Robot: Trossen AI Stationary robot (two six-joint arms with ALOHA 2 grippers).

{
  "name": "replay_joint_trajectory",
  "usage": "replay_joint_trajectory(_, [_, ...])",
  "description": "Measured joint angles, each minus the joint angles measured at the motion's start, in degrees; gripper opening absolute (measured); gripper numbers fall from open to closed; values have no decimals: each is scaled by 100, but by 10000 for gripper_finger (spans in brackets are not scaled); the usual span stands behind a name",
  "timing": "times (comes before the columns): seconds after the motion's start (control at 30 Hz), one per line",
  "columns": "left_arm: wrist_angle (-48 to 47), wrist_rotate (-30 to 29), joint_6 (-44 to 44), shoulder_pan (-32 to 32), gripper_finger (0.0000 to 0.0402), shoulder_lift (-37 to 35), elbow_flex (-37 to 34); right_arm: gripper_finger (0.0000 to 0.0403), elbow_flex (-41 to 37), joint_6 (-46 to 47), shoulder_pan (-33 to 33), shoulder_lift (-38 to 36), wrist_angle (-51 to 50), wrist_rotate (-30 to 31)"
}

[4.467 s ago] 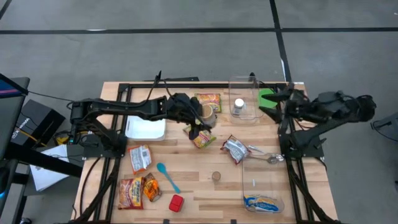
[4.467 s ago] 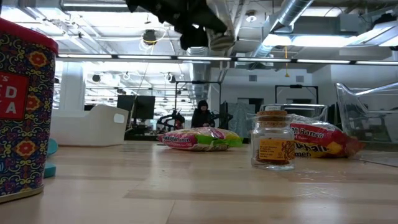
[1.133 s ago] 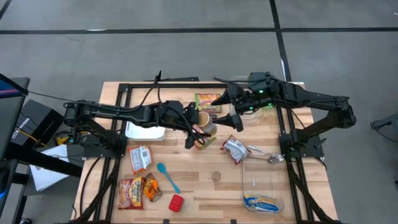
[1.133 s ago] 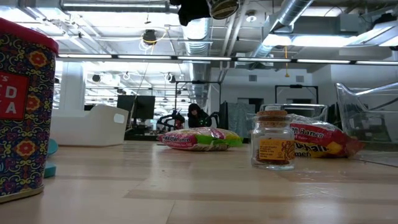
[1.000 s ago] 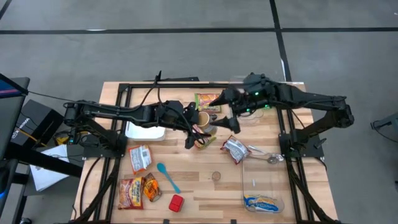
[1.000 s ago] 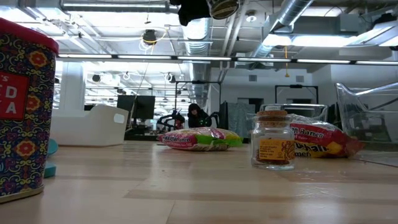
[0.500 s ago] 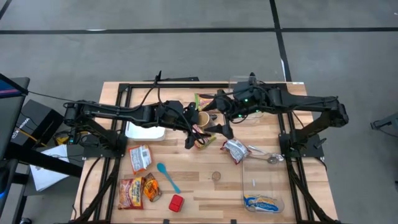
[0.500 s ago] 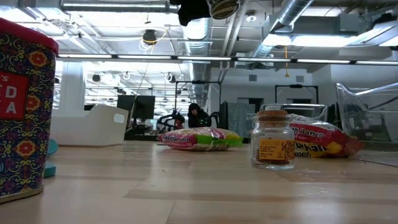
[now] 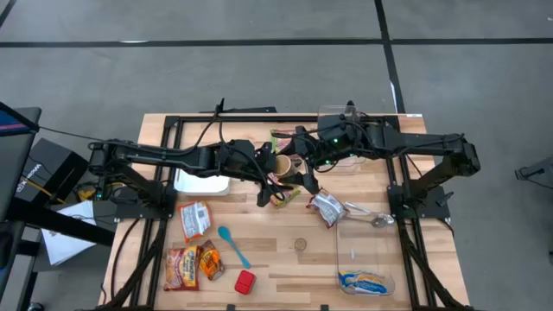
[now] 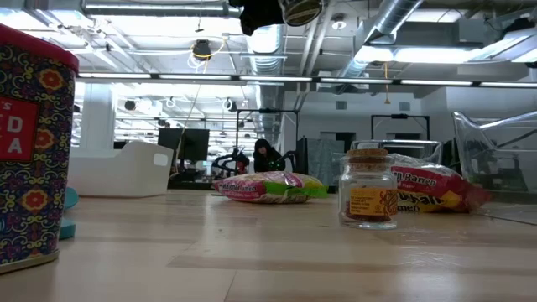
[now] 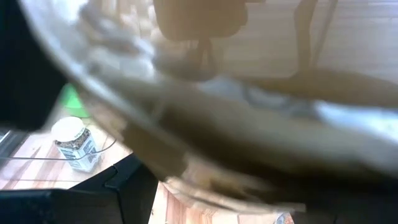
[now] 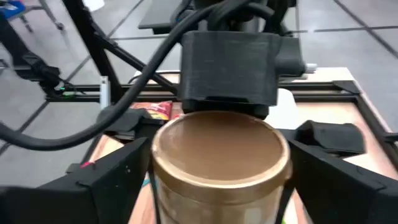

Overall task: Pick & Place Food Item
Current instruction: Put the gold seasoning bottle into the top transparent bin

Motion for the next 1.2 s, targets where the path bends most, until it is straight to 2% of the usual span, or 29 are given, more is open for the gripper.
replay_joint_trajectory(0.2, [9,30,-28,1,270,0,2,281,0,16,0,0,-1,-14])
replay_joint_trajectory(0.27, [11,35,-39,0,270,0,4,268,0,21,0,0,-4,-13])
replay_joint_trajectory(0.53, [16,-49,-135,-2,282,0,4,268,0,39,0,0,-2,-25])
replay_joint_trajectory(0.7, [-26,-278,-508,48,340,-81,4,268,0,71,-22,0,-37,34])
replay_joint_trajectory(0.87, [-314,-581,-250,46,391,-484,11,268,0,71,-76,-13,-223,8])
replay_joint_trajectory(1.03, [-1116,-646,-247,138,385,-797,11,268,-9,17,-159,-223,-552,146])
replay_joint_trajectory(1.2, [-1080,-616,-244,131,367,-900,9,268,-7,4,-389,-758,-507,348])
